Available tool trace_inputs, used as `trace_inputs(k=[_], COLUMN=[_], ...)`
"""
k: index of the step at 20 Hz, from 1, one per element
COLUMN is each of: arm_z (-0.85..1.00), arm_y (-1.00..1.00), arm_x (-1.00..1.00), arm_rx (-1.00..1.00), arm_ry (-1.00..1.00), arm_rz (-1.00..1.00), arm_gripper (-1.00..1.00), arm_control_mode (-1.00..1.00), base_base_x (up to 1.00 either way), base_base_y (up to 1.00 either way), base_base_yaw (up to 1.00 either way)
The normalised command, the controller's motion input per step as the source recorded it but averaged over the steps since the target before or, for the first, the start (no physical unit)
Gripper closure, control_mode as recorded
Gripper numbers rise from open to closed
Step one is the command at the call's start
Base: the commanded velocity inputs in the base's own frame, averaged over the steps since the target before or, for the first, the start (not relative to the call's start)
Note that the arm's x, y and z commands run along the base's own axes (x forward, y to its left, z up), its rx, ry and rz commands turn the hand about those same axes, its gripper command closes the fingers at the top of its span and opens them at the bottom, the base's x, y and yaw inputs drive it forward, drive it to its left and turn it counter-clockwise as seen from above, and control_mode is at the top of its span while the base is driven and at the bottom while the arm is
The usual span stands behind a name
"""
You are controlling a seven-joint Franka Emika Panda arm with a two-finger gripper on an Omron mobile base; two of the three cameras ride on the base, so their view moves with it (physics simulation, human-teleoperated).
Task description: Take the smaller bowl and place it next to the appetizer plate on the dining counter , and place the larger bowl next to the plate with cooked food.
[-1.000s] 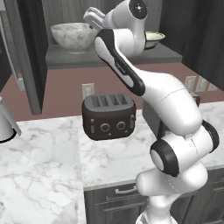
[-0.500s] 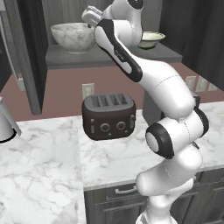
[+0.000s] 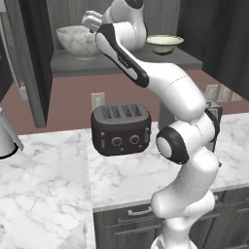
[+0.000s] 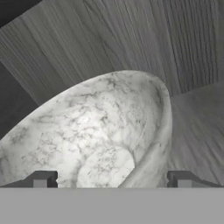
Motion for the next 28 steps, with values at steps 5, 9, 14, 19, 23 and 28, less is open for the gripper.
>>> trace_inputs(k=[5,9,14,19,23,28], arm_z=[-0.19,-0.25,-0.14,-0.47,-0.23,-0.13], arm_y=[0.15,0.00,-0.20,-0.39,-0.13,-0.45], arm_x=[0.05,0.00,-0.28,-0.85,-1.00,-1.00], arm_rx=[-0.13,-0.05,0.00,0.00,0.00,0.00], arm_ry=[0.06,0.10,-0.01,-0.17,-0.18,-0.05], arm_rz=[0.00,0.00,-0.03,-0.15,-0.09,-0.07], arm_gripper=[1.00,1.00,1.00,1.00,1.00,1.00], arm_control_mode=[-1.00,-1.00,-1.00,-1.00,-1.00,-1.00], base_base_x=[0.00,0.00,0.00,0.00,0.00,0.00], base_base_y=[0.00,0.00,0.00,0.00,0.00,0.00], base_base_yaw=[0.00,0.00,0.00,0.00,0.00,0.00])
